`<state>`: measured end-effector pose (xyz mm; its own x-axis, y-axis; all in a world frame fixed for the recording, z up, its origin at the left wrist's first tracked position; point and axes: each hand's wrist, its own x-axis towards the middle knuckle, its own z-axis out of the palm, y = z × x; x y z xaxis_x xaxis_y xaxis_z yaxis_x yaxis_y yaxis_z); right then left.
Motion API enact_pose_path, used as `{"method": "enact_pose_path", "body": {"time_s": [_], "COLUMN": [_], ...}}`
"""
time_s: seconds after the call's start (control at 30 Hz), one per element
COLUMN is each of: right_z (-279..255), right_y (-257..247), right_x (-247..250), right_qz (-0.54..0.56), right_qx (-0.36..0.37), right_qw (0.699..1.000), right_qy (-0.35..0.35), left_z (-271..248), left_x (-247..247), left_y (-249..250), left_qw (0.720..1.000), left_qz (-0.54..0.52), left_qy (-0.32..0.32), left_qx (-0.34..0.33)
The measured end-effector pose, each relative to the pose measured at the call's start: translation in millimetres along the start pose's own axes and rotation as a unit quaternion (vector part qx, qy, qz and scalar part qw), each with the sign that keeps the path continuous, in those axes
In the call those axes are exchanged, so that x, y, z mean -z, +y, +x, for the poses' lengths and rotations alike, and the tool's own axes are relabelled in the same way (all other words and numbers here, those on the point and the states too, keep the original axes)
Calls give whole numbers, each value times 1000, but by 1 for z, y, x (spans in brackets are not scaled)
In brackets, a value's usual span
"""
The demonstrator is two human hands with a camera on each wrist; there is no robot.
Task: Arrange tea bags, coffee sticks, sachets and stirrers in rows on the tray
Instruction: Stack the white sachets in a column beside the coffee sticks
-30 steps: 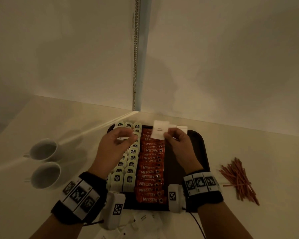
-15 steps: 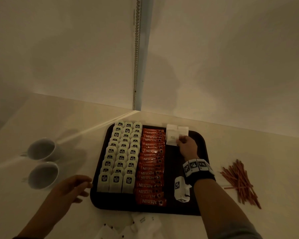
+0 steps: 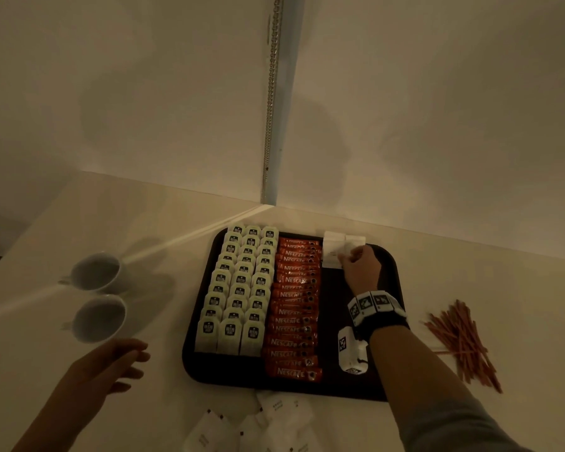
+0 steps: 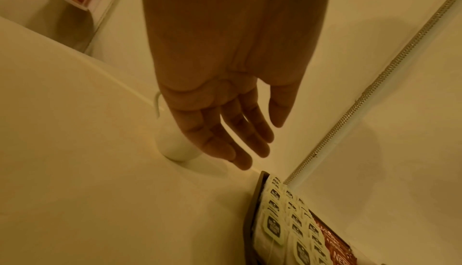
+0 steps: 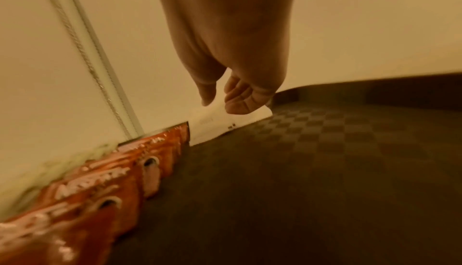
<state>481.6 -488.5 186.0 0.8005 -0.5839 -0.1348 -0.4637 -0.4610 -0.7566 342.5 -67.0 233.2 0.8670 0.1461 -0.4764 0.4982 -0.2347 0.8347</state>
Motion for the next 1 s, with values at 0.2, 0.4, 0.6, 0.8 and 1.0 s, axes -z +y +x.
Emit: {"method": "enact_pose_path", "body": {"time_s": [0.2,0.4,0.6,0.8,1.0], "right_z": [-74,-182,-258,-273,-263], "right_y": [-40,-25,8,14,-4], "right_x": [37,64,39,0,-6], "right_qz": [-23,-269,-391,-482,-468], "right_qx": [157,222,346,421,424], "right_qw": [965,792,685,618,617], "right_qy": [-207,-501,-508,-456,-470], "left_z": [-32,-51,-65,-78,-86], "left_x": [10,22,29,34,42], "left_y": [6,-14,-35,-41,-48], "left_qw": [1000,999,999,999,999], "left_qz": [-10,-25,-26,-27,-41], "left_qy": [-2,-1,-3,7,8], "left_qx": [-23,-40,-32,-34,-29]}}
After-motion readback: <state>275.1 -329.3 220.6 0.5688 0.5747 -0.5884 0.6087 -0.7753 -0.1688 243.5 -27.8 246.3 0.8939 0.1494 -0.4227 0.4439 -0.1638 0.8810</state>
